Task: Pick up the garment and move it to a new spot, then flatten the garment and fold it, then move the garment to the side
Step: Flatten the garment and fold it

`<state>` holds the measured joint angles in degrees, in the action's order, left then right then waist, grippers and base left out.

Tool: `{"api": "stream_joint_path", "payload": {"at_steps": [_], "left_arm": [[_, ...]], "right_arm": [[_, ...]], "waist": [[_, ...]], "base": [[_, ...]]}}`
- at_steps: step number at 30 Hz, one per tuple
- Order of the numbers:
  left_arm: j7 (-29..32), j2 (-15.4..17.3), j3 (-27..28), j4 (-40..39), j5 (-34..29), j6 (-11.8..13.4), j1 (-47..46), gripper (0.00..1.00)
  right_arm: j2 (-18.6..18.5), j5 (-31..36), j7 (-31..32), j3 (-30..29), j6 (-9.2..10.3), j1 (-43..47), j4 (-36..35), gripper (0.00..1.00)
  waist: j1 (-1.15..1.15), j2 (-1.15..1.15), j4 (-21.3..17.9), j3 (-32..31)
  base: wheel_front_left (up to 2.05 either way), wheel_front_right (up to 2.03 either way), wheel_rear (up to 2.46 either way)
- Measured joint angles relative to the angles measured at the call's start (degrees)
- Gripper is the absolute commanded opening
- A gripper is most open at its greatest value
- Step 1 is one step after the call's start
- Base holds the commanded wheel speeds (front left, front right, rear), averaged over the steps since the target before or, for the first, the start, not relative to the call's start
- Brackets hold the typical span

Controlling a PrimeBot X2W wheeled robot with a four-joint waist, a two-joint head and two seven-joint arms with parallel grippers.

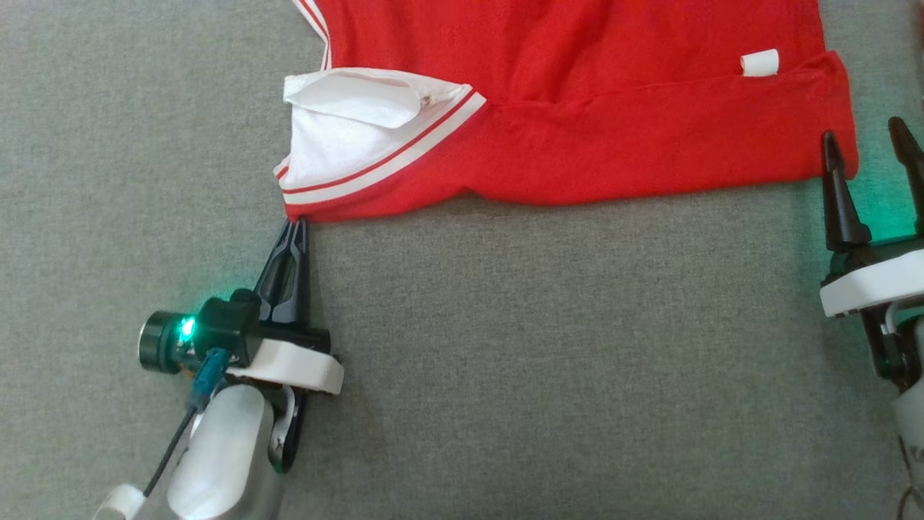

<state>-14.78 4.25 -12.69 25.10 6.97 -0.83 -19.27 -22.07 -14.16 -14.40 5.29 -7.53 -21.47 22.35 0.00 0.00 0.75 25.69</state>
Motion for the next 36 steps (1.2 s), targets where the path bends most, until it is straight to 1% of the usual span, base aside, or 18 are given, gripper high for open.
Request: {"api": "stream_joint_path", "payload": {"at_steps": [2, 5, 15, 24, 28, 29, 30, 31, 32, 36], "left_arm": [[0.00, 0.03, -0.02, -0.09, 0.00, -0.74, -0.05, 0.00], [0.00, 0.11, -0.13, -0.48, -0.48, -1.19, -0.12, 0.00], [0.01, 0.66, -0.18, -4.14, -1.26, -1.76, -0.09, 0.00], [0.02, 0.91, -0.33, -6.15, -1.99, -2.21, 0.01, 0.00], [0.02, 0.99, -0.33, -6.72, -1.99, -2.23, 0.74, 0.00], [0.02, 1.03, -0.34, -6.69, -1.99, -2.24, 0.92, 0.00], [0.02, 1.08, -0.36, -6.68, -1.99, -2.27, 1.00, 0.00], [0.02, 1.12, -0.37, -6.68, -1.99, -2.27, 0.99, 0.00], [0.02, 1.13, -0.40, -6.68, -1.99, -2.27, 0.99, 0.00], [0.02, 1.15, -0.52, -6.70, -1.99, -2.29, 1.05, 0.00]], "right_arm": [[0.05, 0.01, 0.00, -0.13, 0.00, 0.01, 0.00, 1.00], [0.31, 0.01, 0.00, -0.44, 0.00, 0.05, 0.07, 1.00], [1.05, 0.04, 0.00, -0.86, 0.00, 1.18, 0.85, 1.00], [1.07, 0.62, 0.00, -1.18, -0.01, 0.83, 7.34, 1.00], [1.08, 0.99, -0.24, -1.32, 0.00, -0.62, 9.91, 1.00], [1.08, 0.96, -0.24, -1.18, 0.00, -1.16, 10.65, 0.74], [1.05, 0.90, -0.24, -0.85, 0.00, -1.74, 11.45, 0.44], [1.03, 0.49, -0.23, -0.35, 0.00, -2.17, 12.05, 0.16], [1.03, 0.01, -0.21, 0.08, -0.01, -2.60, 12.66, 0.00], [0.81, -2.63, -0.11, 1.19, 0.00, -3.00, 13.81, 0.00]], "waist": [[0.00, 0.00, 0.13, 0.02], [0.01, 0.00, 0.33, -0.09], [0.01, 0.00, 0.80, -0.46], [0.01, 0.00, 1.83, -0.52], [0.01, 0.00, 2.01, -0.68], [0.01, 0.00, 2.05, -0.73], [0.01, 0.00, 2.11, -0.80], [0.00, 0.00, 2.17, -0.87], [0.00, 0.00, 2.23, -0.95], [0.01, 0.00, 2.50, -1.82]], "base": [[0.00, 0.00, 0.00], [0.00, 0.00, 0.00], [0.00, 0.00, 0.00], [0.00, 0.00, 0.00], [0.00, 0.00, 0.00], [0.00, 0.00, 0.00], [0.00, 0.00, 0.00], [0.00, 0.00, 0.00], [0.00, 0.00, 0.00], [0.00, 0.00, 0.00]]}}
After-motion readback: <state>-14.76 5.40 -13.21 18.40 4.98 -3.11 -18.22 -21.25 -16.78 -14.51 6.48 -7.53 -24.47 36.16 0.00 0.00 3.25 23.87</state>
